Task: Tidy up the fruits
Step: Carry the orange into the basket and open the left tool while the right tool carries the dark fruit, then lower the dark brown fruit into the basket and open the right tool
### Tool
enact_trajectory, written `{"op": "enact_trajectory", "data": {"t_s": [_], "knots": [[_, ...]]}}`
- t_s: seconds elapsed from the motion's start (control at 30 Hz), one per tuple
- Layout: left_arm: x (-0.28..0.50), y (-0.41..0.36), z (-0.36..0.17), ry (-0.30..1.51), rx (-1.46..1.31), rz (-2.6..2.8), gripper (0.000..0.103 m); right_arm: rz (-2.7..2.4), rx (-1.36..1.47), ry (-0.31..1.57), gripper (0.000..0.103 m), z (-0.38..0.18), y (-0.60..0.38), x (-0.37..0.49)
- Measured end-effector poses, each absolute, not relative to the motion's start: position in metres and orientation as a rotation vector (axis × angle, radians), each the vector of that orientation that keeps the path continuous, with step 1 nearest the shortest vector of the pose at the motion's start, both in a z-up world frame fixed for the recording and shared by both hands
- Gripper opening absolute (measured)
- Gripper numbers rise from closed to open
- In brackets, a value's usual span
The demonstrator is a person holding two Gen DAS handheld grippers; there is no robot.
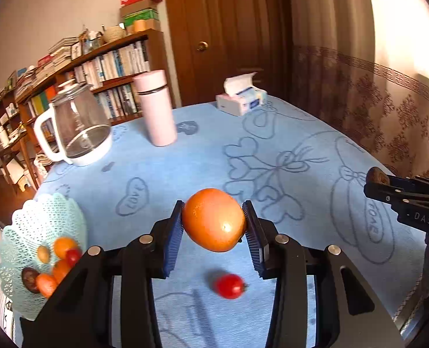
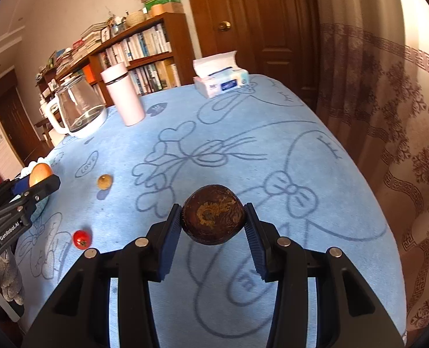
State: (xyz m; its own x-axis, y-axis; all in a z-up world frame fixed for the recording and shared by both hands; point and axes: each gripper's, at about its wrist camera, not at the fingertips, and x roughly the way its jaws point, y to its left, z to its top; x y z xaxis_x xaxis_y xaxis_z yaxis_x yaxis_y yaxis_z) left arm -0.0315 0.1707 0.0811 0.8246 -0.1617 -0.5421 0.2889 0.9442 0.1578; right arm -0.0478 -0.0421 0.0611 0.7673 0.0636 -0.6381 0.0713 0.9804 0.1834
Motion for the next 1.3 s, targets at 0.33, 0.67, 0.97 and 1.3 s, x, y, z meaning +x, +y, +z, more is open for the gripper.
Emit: {"op": "enact_trajectory", "data": {"t_s": [0.33,0.67,0.97,1.3], "knots": [[-0.018,0.26,0.101,0.529,0.154,-0.079,0.041,0.118,0.135,0.702,0.044,0.073,0.021,-0.027],[-0.002,0.349,0.107,0.533,0.058,0.08,0.041,0.222,0.069,0.718,0.044,0.083,0.084,-0.002],[0.006,0.403,0.105,0.555,-0.04,0.142,0.042,0.331,0.003,0.747,0.044,0.08,0.143,0.022],[-0.002,0.434,0.113,0.52,-0.12,0.201,0.1,0.455,-0.042,0.736,0.044,0.088,0.208,0.039]]}}
